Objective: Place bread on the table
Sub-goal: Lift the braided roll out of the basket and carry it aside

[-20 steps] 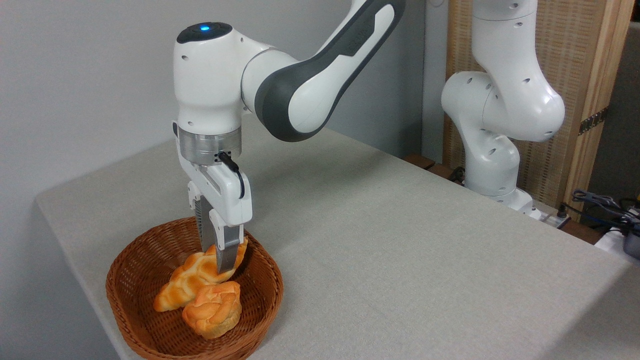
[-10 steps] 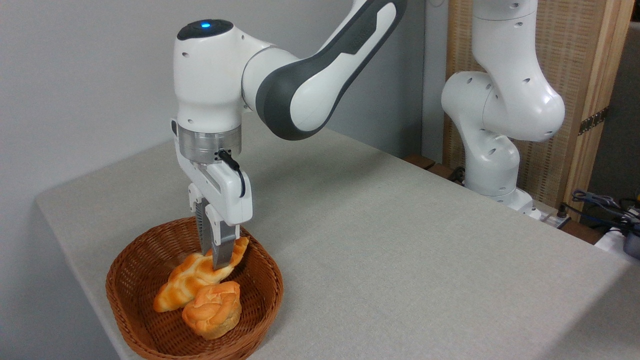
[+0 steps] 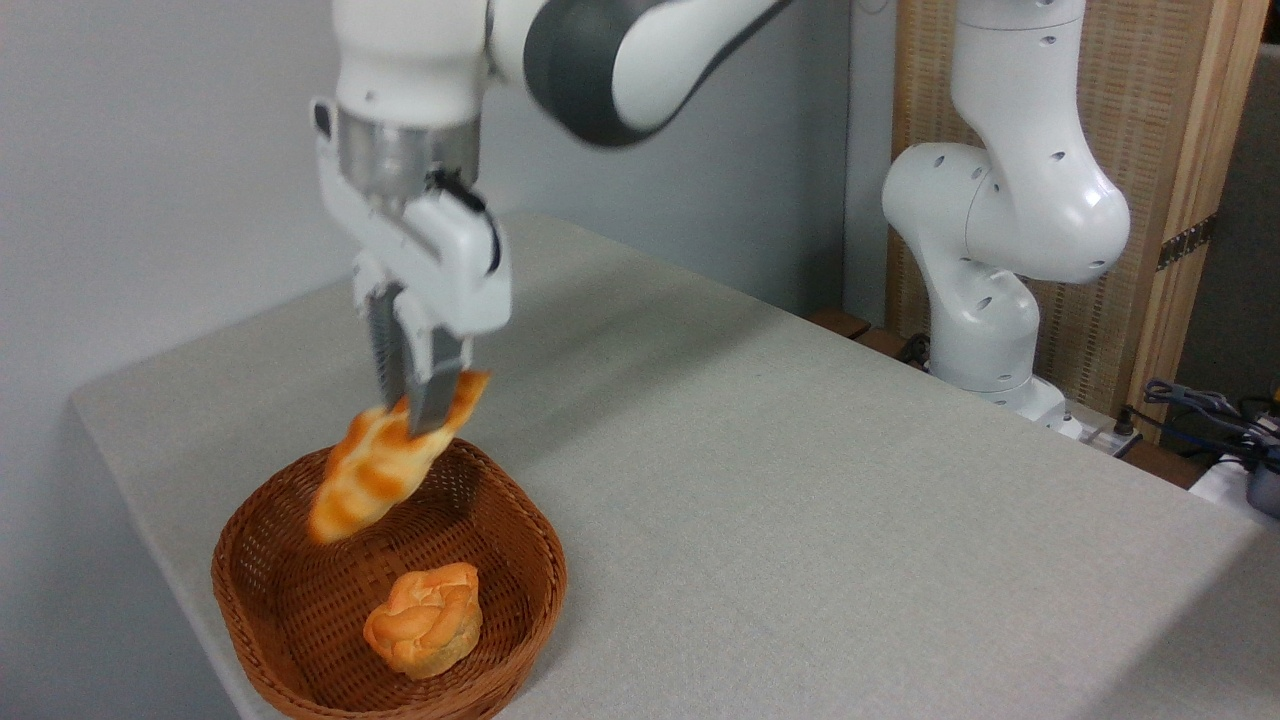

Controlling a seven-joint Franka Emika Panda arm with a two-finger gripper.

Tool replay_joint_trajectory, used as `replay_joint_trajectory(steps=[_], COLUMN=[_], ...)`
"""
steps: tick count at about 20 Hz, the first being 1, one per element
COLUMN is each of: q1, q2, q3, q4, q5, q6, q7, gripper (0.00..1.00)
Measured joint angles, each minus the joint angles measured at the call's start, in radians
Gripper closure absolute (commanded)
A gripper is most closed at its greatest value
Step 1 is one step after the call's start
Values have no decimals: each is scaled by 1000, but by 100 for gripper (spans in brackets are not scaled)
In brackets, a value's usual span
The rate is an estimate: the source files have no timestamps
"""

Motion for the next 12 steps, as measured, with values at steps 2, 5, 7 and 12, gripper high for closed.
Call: replay_joint_trajectory(steps=[2,5,7,12], q1=[2,4,10,18], q2=[-55,-131,-169,-176], q3=[-1,-5,-7,-38], q4=[-2,-41,-99,-189], q5=[0,0,0,0], q6=[-136,-304,-343,-316], q7=[8,57,110,128], gripper=[69,63,46,0])
